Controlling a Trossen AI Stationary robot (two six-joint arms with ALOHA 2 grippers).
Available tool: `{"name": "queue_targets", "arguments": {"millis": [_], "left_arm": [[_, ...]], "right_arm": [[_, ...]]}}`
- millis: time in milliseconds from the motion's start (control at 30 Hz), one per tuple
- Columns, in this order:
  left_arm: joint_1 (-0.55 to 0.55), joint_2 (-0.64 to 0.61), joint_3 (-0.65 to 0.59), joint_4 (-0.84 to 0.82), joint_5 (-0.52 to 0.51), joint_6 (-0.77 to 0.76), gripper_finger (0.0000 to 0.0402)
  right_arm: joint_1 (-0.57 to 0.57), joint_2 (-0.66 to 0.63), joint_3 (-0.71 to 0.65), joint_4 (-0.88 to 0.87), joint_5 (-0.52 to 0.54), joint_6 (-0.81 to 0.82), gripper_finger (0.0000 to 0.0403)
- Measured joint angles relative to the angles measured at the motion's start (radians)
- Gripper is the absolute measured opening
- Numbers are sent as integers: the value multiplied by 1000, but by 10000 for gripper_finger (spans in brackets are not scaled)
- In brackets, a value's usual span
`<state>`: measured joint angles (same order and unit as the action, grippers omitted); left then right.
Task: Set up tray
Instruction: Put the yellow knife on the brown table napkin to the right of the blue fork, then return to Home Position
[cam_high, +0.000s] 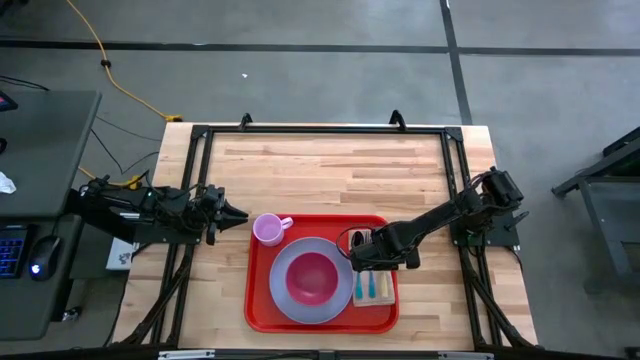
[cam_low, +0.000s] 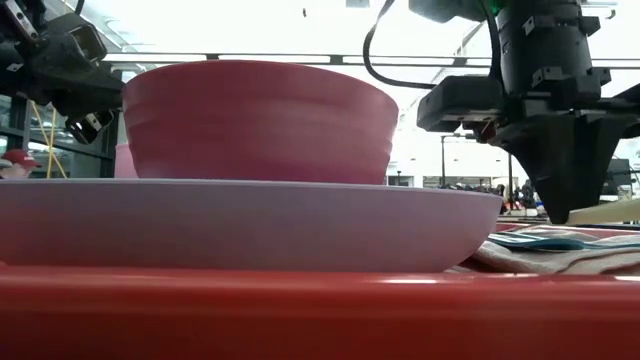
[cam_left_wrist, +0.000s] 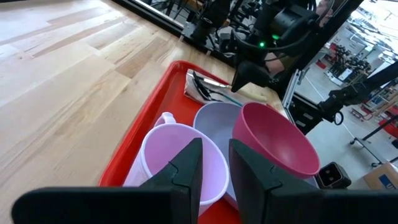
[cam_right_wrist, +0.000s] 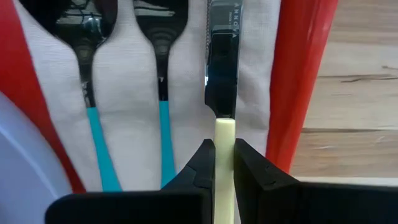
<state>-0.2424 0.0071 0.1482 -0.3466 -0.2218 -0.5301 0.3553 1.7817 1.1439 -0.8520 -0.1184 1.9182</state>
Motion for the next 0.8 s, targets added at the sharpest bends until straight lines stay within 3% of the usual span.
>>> {"name": "queue_targets", "arguments": {"millis": [233, 533, 800], "left_arm": [[0, 0, 0, 0, 0, 0, 111], [0, 0, 0, 0, 0, 0, 111], [0, 0, 0, 0, 0, 1, 111]], "right_arm": [[0, 7, 0, 5, 27, -14, 21], [-2, 7, 0, 5, 38, -31, 71], [-2, 7, 0, 8, 37, -34, 93]]}}
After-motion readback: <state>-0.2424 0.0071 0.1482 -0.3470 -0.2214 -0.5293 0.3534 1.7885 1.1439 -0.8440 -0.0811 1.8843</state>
